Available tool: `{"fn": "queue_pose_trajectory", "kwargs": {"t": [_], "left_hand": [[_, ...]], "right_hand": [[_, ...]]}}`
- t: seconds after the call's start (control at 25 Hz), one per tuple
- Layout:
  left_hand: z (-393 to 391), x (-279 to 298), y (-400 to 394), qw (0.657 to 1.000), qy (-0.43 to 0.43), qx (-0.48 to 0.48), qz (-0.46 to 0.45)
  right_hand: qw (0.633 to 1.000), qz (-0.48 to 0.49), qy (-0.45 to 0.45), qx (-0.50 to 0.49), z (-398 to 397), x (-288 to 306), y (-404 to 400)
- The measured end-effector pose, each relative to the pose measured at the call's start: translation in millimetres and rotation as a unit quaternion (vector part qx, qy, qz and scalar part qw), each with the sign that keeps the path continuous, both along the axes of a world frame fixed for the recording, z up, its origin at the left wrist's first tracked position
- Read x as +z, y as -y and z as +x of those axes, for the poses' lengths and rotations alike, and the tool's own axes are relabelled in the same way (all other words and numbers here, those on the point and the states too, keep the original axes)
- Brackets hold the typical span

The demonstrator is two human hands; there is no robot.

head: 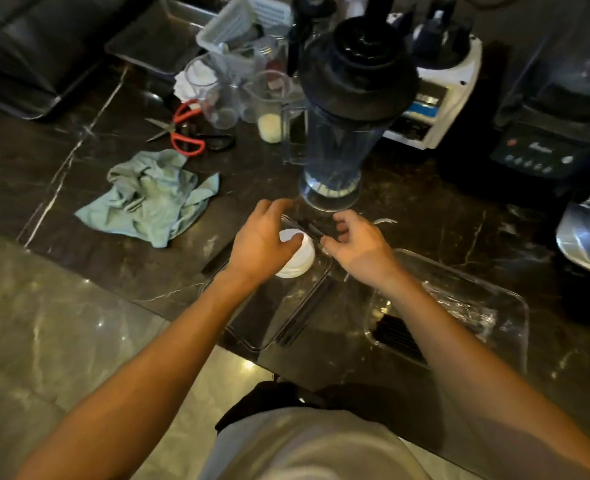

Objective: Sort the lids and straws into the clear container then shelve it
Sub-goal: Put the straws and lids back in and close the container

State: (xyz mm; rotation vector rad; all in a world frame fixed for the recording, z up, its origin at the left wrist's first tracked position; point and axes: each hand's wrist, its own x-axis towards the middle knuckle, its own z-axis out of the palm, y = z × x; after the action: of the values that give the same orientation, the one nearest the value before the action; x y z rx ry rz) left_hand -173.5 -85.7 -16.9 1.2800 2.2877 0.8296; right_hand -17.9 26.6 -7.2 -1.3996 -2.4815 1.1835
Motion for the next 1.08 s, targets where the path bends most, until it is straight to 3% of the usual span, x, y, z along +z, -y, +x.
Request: {"fn": "queue_pose_trajectory", "kwargs": {"t": [0.12, 0.28, 0.52, 0.64, 0.84, 1.08], "left_hand": [[-11.2, -27.0, 16.0, 0.993, 0.066, 0.082, -0.053], [-18.2, -60.6, 29.6, 0.976, 0.163, 0.094, -0.114], [-17.5, -70.6, 29.3, 0.924, 0.325, 0.185, -0.084], [-24.1, -64.1, 26.9, 0.895, 0.38, 0.206, -0.111], [-28.6, -56.7, 32.5, 0.894, 0.382, 0.195, -0.133], [-8.9, -20.5, 7.4, 0.915, 0.364, 0.169, -0.033]], "right_hand": [[0.999, -0.035, 0.026, -0.012, -23.9, -19.7, 11.2], [0.992, -0.093, 0.04, -0.078, -38.9, -46.3, 22.7], [0.948, -0.254, -0.026, -0.188, -43.6, -57.8, 25.2], [0.934, -0.292, -0.038, -0.2, -42.7, -55.3, 24.9], [0.932, -0.313, -0.035, -0.178, -36.5, -49.6, 23.6], [0.933, -0.273, -0.106, -0.211, -8.2, -16.7, 10.0]]}}
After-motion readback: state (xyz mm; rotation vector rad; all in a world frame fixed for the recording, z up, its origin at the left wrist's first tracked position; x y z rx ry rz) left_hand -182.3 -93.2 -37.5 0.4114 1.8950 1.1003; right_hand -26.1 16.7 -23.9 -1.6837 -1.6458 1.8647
